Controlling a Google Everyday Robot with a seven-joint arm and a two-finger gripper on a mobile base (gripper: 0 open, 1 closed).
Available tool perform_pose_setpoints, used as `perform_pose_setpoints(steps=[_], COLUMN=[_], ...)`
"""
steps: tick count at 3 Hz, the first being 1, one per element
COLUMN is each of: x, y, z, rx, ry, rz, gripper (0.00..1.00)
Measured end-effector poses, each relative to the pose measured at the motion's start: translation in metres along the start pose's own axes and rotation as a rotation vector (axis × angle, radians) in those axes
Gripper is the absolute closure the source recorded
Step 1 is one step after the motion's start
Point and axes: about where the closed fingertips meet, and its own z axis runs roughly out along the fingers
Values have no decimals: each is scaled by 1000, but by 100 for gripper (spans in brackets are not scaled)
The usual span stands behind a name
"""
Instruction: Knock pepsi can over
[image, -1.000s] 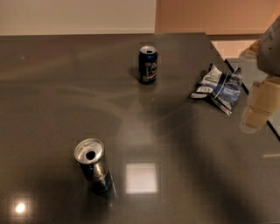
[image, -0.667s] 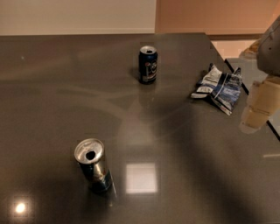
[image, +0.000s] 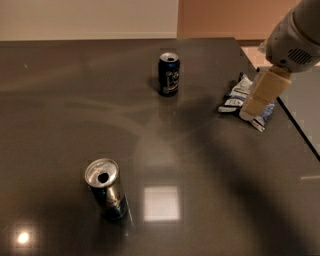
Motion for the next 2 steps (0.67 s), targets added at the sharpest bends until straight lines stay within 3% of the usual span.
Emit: perform_pose_setpoints(steps=[2], x=[-34], y=[-66], z=[46], rx=[46], ry=[-110], rz=[141], gripper=[0])
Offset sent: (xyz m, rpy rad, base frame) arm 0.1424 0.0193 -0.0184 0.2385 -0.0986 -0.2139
